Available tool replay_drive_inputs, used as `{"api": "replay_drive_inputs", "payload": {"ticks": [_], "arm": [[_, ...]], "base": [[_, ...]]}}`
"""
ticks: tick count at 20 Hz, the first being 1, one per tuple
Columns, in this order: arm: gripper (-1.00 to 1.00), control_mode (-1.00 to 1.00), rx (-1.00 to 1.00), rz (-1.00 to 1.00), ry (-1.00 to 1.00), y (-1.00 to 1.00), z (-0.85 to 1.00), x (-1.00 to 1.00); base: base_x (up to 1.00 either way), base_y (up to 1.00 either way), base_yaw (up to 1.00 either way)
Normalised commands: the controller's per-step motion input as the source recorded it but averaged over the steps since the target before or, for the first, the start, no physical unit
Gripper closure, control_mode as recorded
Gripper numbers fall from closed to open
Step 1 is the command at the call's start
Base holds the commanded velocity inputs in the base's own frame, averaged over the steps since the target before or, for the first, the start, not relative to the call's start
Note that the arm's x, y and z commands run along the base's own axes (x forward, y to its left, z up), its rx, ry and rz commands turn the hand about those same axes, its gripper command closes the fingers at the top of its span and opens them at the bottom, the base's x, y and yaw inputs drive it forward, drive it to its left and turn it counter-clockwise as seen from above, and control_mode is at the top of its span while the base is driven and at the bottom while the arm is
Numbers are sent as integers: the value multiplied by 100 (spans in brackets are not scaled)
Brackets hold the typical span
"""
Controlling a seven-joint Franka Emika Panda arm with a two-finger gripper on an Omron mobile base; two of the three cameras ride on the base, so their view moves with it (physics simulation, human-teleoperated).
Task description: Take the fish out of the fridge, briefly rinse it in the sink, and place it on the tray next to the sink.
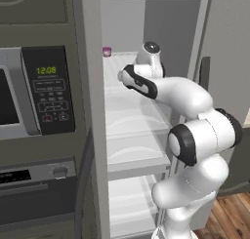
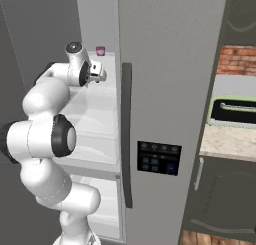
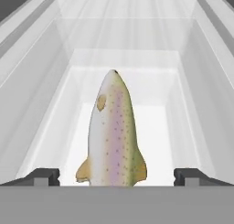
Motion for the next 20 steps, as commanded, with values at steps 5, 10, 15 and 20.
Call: {"api": "replay_drive_inputs", "payload": {"ticks": [5, 10, 15, 20], "arm": [[-100, -100, 0, 0, 7, 0, -20, 35], [100, -100, -3, 0, 5, 18, -44, -19], [100, -100, -10, 0, -13, 29, -41, -96], [100, -100, -3, 0, -35, 9, -6, -100]], "base": [[0, 0, 0], [0, 0, 0], [0, 0, 0], [0, 0, 0]]}}
